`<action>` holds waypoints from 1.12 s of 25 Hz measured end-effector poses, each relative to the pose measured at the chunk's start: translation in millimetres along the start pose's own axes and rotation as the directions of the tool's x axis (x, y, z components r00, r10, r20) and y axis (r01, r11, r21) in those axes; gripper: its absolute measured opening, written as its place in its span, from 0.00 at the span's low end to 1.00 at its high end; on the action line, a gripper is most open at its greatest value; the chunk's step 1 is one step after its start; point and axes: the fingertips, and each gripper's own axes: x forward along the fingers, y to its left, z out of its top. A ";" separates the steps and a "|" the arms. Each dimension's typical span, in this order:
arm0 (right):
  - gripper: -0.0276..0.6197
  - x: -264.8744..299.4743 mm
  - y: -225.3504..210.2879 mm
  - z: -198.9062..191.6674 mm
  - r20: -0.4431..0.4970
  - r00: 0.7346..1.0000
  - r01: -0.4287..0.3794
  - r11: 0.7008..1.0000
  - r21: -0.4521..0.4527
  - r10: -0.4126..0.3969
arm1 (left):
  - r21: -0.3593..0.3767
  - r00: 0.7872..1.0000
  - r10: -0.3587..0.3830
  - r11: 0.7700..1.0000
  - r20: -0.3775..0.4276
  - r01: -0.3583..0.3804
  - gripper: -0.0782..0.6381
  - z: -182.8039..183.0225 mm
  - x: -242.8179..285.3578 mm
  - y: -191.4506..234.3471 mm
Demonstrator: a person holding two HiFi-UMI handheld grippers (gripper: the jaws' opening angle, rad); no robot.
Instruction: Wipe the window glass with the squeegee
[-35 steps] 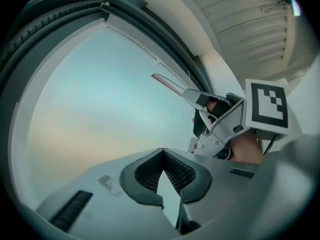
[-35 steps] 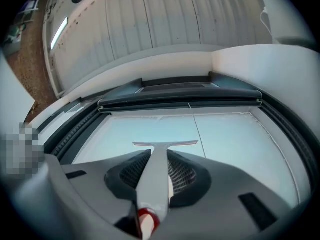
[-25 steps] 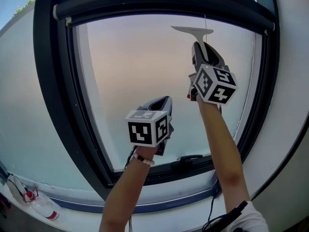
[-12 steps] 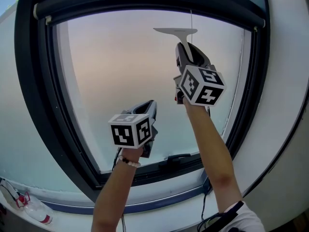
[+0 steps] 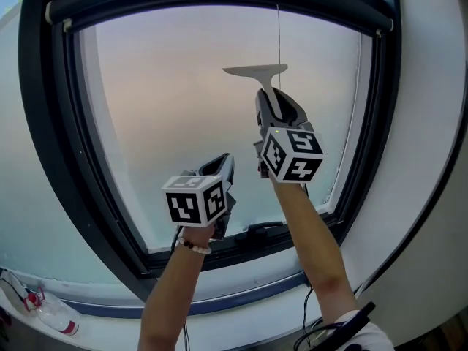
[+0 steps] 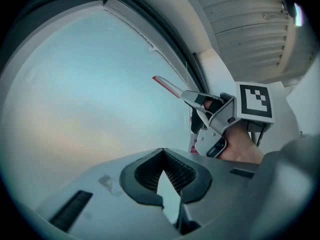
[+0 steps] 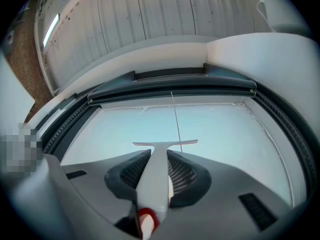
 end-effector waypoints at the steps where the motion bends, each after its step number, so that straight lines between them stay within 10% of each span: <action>1: 0.17 -4.6 0.9 -5.7 -0.007 1.000 0.000 1.000 0.005 0.000 | -0.005 1.000 -0.001 1.000 -0.005 0.001 0.11 -4.7 -1.5 -0.4; 28: 0.17 -105.3 18.2 -135.9 -0.164 0.986 0.007 1.000 -0.010 -0.008 | -0.128 0.992 0.012 0.991 -0.128 -0.029 0.11 -110.4 -22.7 1.6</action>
